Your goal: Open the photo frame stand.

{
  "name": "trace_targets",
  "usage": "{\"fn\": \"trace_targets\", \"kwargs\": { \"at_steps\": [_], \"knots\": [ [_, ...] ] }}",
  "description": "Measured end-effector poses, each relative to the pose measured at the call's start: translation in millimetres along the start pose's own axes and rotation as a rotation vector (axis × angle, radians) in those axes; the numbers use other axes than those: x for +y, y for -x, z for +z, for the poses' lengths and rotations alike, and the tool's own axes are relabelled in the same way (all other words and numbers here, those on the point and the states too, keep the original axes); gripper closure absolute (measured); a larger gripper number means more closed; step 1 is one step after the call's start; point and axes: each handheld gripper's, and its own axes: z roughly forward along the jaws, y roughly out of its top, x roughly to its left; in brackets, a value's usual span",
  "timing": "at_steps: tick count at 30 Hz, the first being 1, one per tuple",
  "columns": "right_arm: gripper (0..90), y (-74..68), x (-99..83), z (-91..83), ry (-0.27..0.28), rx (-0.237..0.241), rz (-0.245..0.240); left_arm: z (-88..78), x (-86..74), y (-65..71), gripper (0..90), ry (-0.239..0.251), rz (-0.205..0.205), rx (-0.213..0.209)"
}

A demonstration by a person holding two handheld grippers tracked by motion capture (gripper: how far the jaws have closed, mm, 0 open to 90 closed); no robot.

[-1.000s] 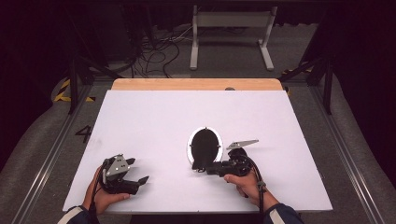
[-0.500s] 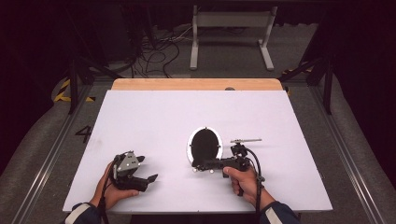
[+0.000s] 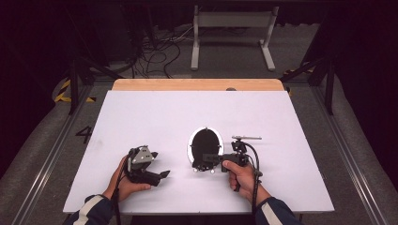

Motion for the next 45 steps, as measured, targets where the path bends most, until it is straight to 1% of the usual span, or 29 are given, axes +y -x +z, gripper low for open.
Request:
{"fn": "trace_targets", "kwargs": {
  "at_steps": [4, 8, 9, 10, 11, 12, 13, 14, 15, 16, 18, 19, 24, 26, 27, 28, 29, 31, 32, 33, 34, 36, 38, 39, 40, 42, 43, 44, 45],
  "knots": [
    [65.1, 0.0, 0.8, -0.8, -0.003, 0.009, -0.033, 11.9, 12.0, -4.3, 17.2, 0.009, -0.004, -0.030],
    [67.4, -3.1, 1.4, -1.1, -0.010, 0.018, -0.090, 23.5, 24.8, -12.2, 17.0, 0.024, -0.035, -0.083],
    [67.7, -3.9, 1.6, -1.2, -0.011, 0.024, -0.099, 23.5, 24.8, -12.2, 16.9, 0.024, -0.035, -0.083],
    [67.7, -4.1, 1.7, -1.2, -0.013, 0.026, -0.115, 29.3, 30.2, -14.6, 17.3, 0.034, -0.041, -0.091],
    [67.7, -4.1, 1.7, -1.2, -0.013, 0.026, -0.115, 29.3, 30.2, -14.6, 17.1, 0.034, -0.041, -0.091],
    [67.8, -3.7, 1.8, -1.2, -0.017, 0.032, -0.140, 35.9, 35.6, -19.0, 16.3, 0.025, -0.046, -0.108],
    [67.9, -3.6, 1.8, -1.2, -0.016, 0.035, -0.146, 35.9, 35.6, -19.0, 16.4, 0.025, -0.046, -0.108],
    [68.0, -3.8, 1.8, -1.4, -0.018, 0.038, -0.160, 39.5, 39.7, -21.5, 16.4, 0.036, -0.061, -0.118],
    [68.1, -4.3, 1.7, -1.4, -0.016, 0.037, -0.175, 40.9, 42.0, -23.0, 16.7, 0.035, -0.046, -0.126],
    [68.1, -4.3, 1.7, -1.4, -0.016, 0.037, -0.175, 40.9, 42.0, -23.0, 16.4, 0.035, -0.046, -0.126],
    [68.4, -8.4, 2.1, -1.4, -0.023, 0.032, -0.241, 44.6, 46.2, -24.2, 16.2, 0.020, -0.032, -0.134],
    [68.9, -10.2, 2.3, -1.5, -0.026, 0.034, -0.280, 45.0, 47.5, -24.6, 16.3, 0.017, -0.020, -0.126],
    [70.9, -14.3, 1.1, -2.4, -0.033, 0.047, -0.371, 49.4, 52.2, -25.3, 17.3, 0.030, -0.020, -0.172],
    [71.6, -15.5, 1.2, -2.4, -0.035, 0.050, -0.400, 52.2, 53.2, -25.4, 17.8, 0.031, -0.020, -0.201],
    [71.7, -16.1, 1.1, -2.7, -0.040, 0.049, -0.409, 53.5, 53.8, -26.3, 17.7, 0.029, -0.020, -0.216],
    [72.1, -16.4, 1.0, -2.7, -0.040, 0.052, -0.417, 55.0, 54.0, -27.4, 18.0, 0.038, -0.033, -0.251],
    [72.3, -16.4, 1.0, -2.9, -0.043, 0.055, -0.420, 56.1, 54.2, -28.4, 18.6, 0.041, -0.029, -0.263],
    [72.5, -16.1, 0.7, -3.4, -0.044, 0.058, -0.421, 58.8, 54.2, -29.0, 19.1, 0.035, -0.046, -0.275],
    [72.6, -15.9, 0.8, -3.5, -0.044, 0.061, -0.422, 60.1, 54.6, -31.0, 19.5, 0.034, -0.041, -0.289],
    [72.8, -15.8, 1.0, -3.6, -0.045, 0.063, -0.426, 60.6, 54.5, -30.1, 20.4, 0.036, -0.071, -0.296],
    [72.9, -16.0, 1.1, -3.6, -0.046, 0.065, -0.434, 61.3, 55.2, -30.4, 21.3, 0.040, -0.074, -0.296],
    [72.9, -17.7, 1.0, -3.6, -0.049, 0.064, -0.446, 61.5, 57.0, -30.6, 23.7, 0.049, -0.060, -0.309],
    [73.0, -19.1, 0.7, -3.9, -0.050, 0.059, -0.454, 60.9, 57.7, -29.6, 29.0, 0.050, -0.063, -0.306],
    [73.0, -19.1, 0.7, -3.9, -0.050, 0.059, -0.454, 59.8, 58.1, -28.9, 29.0, 0.060, -0.080, -0.321],
    [73.0, -19.6, 0.5, -4.1, -0.049, 0.058, -0.457, 58.1, 59.0, -28.7, 35.0, 0.065, -0.079, -0.322],
    [72.9, -20.6, 0.4, -4.2, -0.050, 0.055, -0.465, 55.5, 60.3, -28.7, 40.3, 0.074, -0.065, -0.326],
    [73.0, -21.0, 0.5, -4.4, -0.052, 0.052, -0.470, 54.1, 60.6, -28.4, 39.7, 0.081, -0.077, -0.337],
    [73.8, -22.3, 0.7, -5.1, -0.055, 0.049, -0.483, 52.0, 61.2, -28.4, 35.1, 0.091, -0.075, -0.354],
    [74.3, -22.7, 0.8, -5.4, -0.056, 0.045, -0.487, 50.0, 62.2, -27.1, 35.6, 0.096, -0.071, -0.342]
  ]
}}
